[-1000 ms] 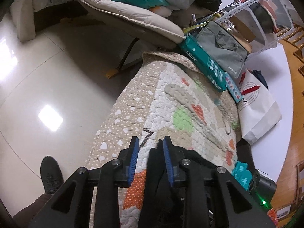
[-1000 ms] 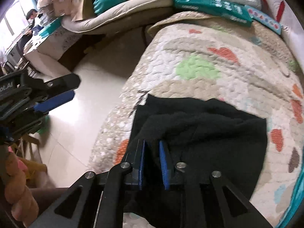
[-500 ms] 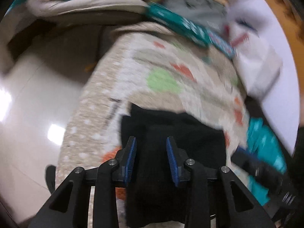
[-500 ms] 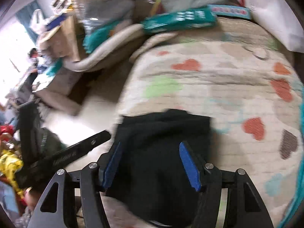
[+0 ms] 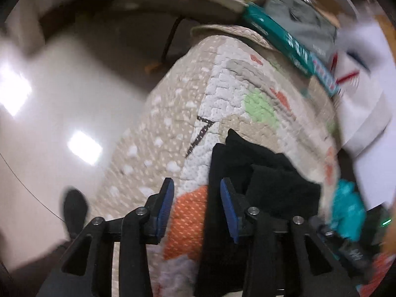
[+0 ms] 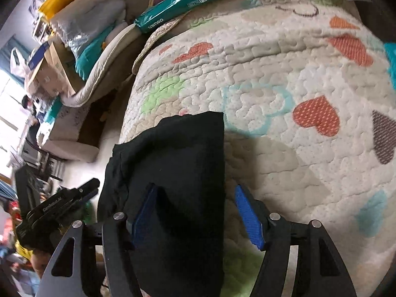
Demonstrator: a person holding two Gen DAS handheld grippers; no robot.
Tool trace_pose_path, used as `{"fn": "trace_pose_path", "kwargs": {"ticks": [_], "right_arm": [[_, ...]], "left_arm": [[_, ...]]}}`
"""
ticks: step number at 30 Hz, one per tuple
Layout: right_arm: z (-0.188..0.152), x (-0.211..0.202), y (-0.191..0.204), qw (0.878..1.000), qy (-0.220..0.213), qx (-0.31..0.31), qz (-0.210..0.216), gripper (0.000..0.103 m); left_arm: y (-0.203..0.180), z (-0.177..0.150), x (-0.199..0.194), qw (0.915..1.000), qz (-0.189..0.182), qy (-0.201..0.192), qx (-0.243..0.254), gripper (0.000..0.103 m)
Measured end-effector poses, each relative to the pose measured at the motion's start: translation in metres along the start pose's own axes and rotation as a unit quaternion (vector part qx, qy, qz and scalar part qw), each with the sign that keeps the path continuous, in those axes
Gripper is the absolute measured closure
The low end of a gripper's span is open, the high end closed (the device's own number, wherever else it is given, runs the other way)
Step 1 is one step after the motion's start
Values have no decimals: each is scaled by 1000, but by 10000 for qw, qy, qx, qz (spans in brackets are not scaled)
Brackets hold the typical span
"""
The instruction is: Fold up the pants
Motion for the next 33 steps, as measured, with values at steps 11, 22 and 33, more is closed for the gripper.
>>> {"fn": "trace_pose_path", "kwargs": {"ticks": [11,22,33], "right_arm": [[0,10,-2,9992,158,206,291,29],[-2,28,4,9986,367,211,330,27],[-4,41,8,9972,489,329,459,22]], "left_arm": [[-47,-12,15,9965,-43,124,826,48],[-33,-21,30,9969,-4,433,653,33],[-56,-35,37,9920,-465,578,1018,26]]}}
Point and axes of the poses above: each gripper's, at about its wrist camera, not at the fingertips, and x roughly the way its jaws point, y to its left, z to its top, the point moved 8 cm from there along x, roughly the way its jaws point, and after that the axes turned 11 degrees about x, right-handed, at the moved point
